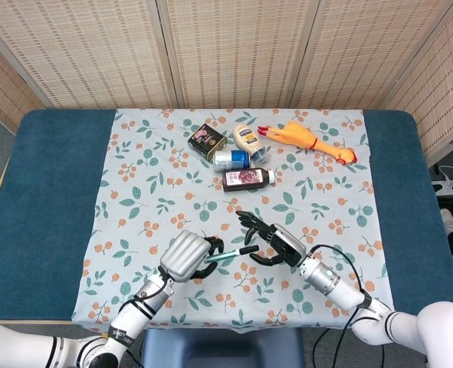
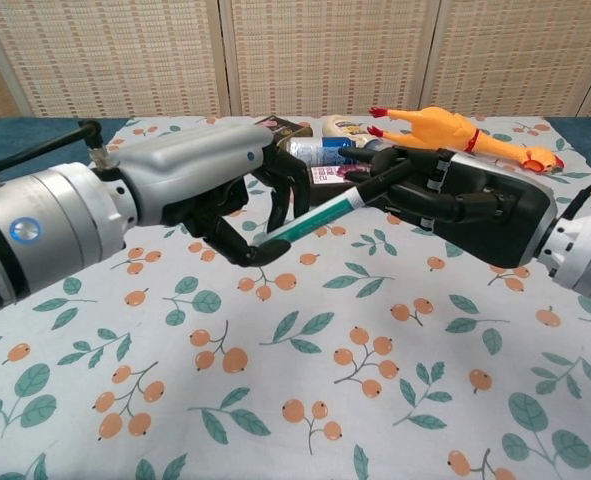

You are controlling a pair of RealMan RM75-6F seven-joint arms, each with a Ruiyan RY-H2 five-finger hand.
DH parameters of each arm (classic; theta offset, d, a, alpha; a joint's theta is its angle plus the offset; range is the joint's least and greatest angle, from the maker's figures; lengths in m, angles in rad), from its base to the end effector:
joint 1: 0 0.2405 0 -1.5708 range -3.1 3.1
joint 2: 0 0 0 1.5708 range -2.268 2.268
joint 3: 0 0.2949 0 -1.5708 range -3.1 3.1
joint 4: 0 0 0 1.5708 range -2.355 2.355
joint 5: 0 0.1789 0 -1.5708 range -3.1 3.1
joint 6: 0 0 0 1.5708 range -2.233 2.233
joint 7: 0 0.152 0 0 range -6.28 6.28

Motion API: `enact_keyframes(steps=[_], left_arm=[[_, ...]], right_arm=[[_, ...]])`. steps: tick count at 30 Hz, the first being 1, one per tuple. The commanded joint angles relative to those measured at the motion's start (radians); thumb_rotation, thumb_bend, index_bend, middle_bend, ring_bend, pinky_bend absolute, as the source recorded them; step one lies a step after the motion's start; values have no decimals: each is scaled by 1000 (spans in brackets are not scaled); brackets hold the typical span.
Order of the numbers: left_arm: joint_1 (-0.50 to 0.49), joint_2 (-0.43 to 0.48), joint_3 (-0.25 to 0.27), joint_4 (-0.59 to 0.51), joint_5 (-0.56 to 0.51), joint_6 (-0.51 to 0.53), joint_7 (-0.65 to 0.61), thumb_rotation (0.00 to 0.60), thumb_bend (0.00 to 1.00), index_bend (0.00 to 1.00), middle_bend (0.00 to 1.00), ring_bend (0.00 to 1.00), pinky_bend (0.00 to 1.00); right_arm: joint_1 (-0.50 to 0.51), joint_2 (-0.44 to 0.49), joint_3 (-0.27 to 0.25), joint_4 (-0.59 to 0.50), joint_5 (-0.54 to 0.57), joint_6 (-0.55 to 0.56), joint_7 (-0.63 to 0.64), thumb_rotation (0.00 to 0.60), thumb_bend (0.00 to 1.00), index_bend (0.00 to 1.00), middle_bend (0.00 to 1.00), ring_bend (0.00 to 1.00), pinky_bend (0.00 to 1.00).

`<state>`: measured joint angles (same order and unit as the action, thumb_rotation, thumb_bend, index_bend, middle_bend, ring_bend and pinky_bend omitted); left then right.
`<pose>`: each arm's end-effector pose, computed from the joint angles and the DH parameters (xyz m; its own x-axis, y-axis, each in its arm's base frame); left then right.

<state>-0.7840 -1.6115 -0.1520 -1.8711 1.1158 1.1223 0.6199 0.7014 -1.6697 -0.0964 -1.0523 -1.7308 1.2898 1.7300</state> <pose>-0.0787 0.3040 -0.0008 0.3818 0.2452 0.8911 0.8037 -0.5643 -0.1890 -0.1958 -0.3276 -0.0128 -0.6362 -0.7305 0.2483 -0.4634 0.1045 -0.8800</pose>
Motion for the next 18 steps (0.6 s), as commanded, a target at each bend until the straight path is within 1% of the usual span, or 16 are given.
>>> enact_keyframes(steps=[1,8,18], left_arm=[[0,1,0,0,1,1,-1,600,401,724,857,955,1000],[0,6,2,-1,3,3,-5,600,401,724,857,954,1000],[-1,7,6,-3,6,6,-7,600,401,726,862,954,1000]], right_arm=[[1,-2,0,2,0,0,-4,600,255,441,0,0,0],[3,-5,-1,3,4,-1,-9,600,265,485,0,0,0],[4,-5,0,3,7,1,-14,600,278,514,0,0,0]])
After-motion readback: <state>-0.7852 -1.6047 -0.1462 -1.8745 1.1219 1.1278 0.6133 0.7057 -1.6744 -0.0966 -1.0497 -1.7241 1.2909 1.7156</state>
